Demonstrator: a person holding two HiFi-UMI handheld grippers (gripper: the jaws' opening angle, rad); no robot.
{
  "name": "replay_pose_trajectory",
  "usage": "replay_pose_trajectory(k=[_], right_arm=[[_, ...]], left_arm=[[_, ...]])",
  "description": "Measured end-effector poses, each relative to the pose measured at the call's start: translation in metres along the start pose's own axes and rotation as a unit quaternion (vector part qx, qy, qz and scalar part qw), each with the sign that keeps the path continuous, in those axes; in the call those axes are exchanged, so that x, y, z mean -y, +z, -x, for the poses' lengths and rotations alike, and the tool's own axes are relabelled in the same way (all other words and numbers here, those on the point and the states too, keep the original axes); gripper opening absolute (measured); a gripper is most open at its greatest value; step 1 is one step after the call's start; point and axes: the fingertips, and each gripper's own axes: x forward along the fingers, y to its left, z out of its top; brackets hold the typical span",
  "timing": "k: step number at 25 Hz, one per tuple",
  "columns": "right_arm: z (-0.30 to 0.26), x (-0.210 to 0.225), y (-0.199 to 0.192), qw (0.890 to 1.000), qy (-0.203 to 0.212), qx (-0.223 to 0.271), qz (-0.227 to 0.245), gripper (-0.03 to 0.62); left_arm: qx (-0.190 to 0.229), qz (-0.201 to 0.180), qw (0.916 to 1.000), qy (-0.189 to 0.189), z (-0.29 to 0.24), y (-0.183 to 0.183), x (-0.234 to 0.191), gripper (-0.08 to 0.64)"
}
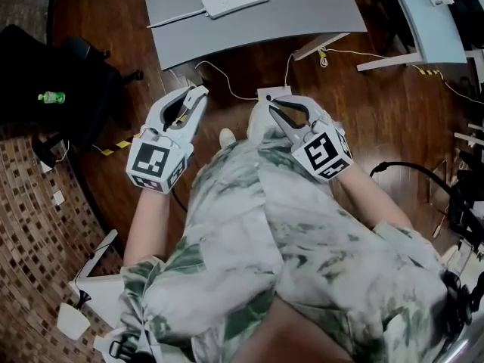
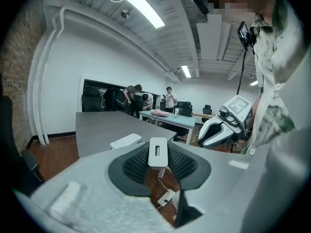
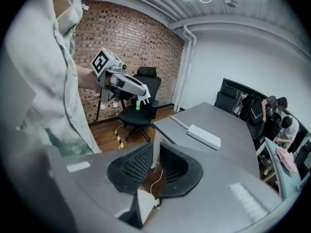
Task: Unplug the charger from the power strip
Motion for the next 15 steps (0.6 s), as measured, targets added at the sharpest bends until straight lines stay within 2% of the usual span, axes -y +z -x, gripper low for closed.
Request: replay_pose_trajectory(k=[4, 8, 11, 15], right_arm=[[0.030, -0.023, -0.019, 1.000, -0.001, 0.004, -0.006, 0.048], [0.068, -0.051, -0.046, 1.000, 0.001, 0.018, -0.013, 0.049], [0.113, -0.074, -0.068, 0.999, 0.000, 0.029, -0.015, 0.049], [0.183, -0.100, -0.119, 0.999, -0.003, 0.032, -0.025, 0.048]], left_arm=[[0.014, 0.010, 0.9996, 0.023, 0.020, -0.001, 0.032, 0.110], [0.002, -0.007, 0.9994, 0.035, 0.034, -0.010, 0.078, 0.110], [-0.010, -0.014, 0.9988, 0.046, 0.044, -0.019, 0.115, 0.110], [-0.022, -0.026, 0.9977, 0.058, 0.051, -0.034, 0.184, 0.110]])
